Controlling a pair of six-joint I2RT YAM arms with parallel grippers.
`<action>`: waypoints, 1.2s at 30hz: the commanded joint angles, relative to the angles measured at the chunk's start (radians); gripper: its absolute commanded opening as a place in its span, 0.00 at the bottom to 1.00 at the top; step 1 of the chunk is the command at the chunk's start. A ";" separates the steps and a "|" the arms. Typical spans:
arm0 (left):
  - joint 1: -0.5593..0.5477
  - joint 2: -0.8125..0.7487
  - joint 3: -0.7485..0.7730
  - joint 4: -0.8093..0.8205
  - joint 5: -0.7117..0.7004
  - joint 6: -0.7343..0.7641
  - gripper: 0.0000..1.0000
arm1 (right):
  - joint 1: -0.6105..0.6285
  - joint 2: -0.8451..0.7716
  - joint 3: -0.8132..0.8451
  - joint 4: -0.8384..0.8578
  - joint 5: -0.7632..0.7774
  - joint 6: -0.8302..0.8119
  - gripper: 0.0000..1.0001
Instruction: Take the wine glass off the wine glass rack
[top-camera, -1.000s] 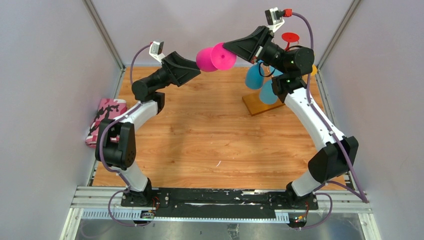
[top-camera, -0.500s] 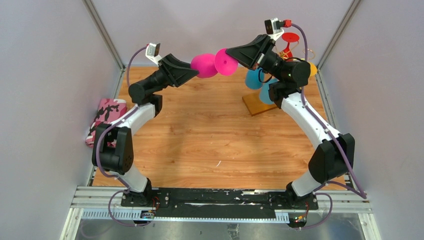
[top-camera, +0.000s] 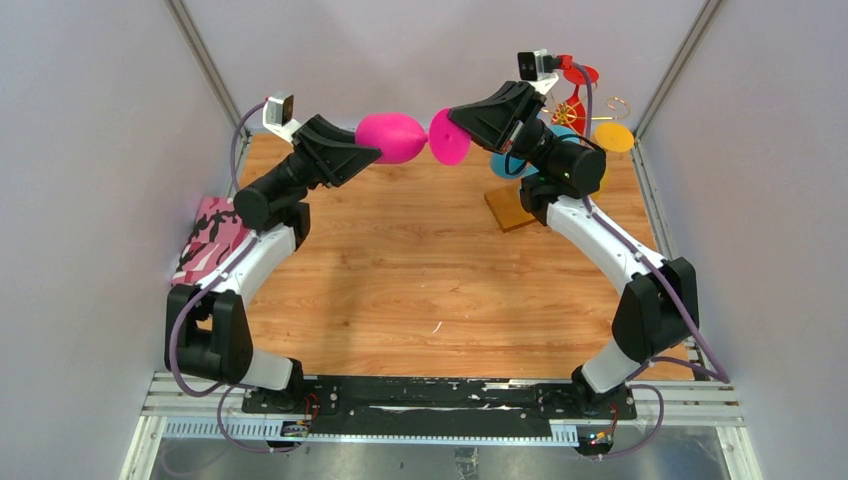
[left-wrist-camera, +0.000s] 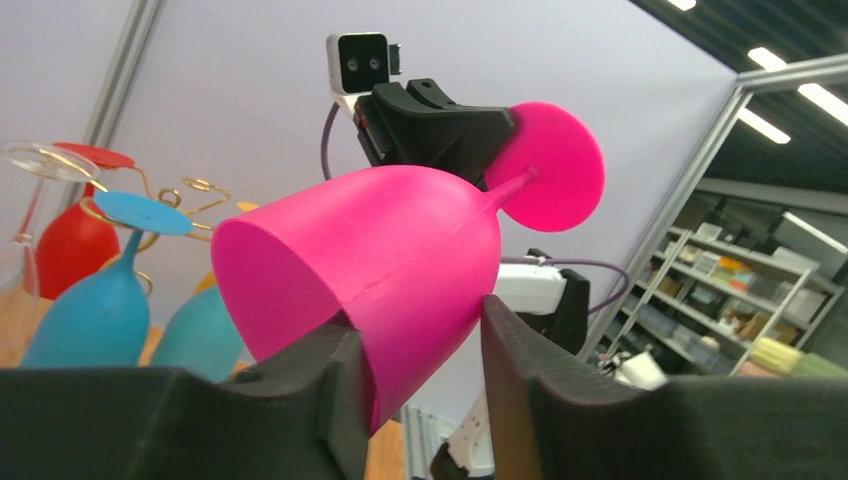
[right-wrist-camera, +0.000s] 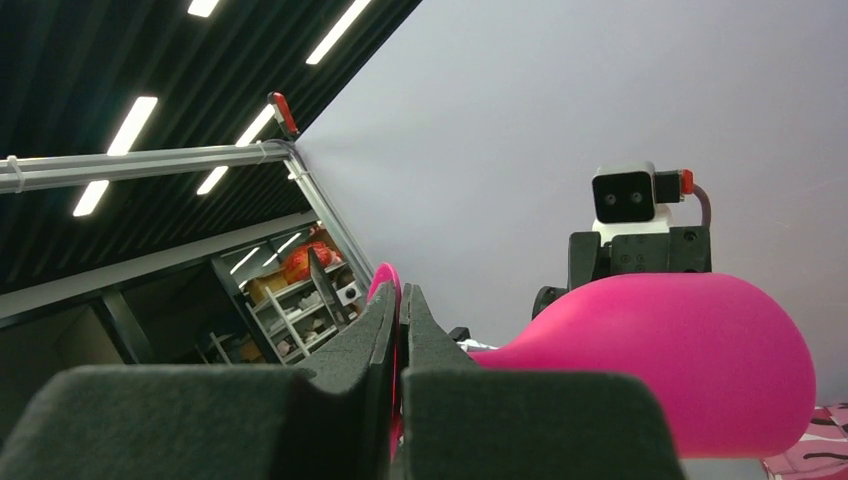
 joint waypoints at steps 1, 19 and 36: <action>-0.018 -0.063 0.001 0.089 0.003 -0.003 0.28 | 0.053 0.077 -0.029 -0.066 -0.063 -0.062 0.00; 0.039 -0.172 -0.023 0.071 -0.038 -0.059 0.00 | 0.035 0.042 -0.016 -0.112 -0.080 -0.107 0.88; 0.077 0.098 0.911 -2.355 -0.965 1.248 0.00 | -0.195 -0.569 0.067 -1.551 0.286 -1.091 0.99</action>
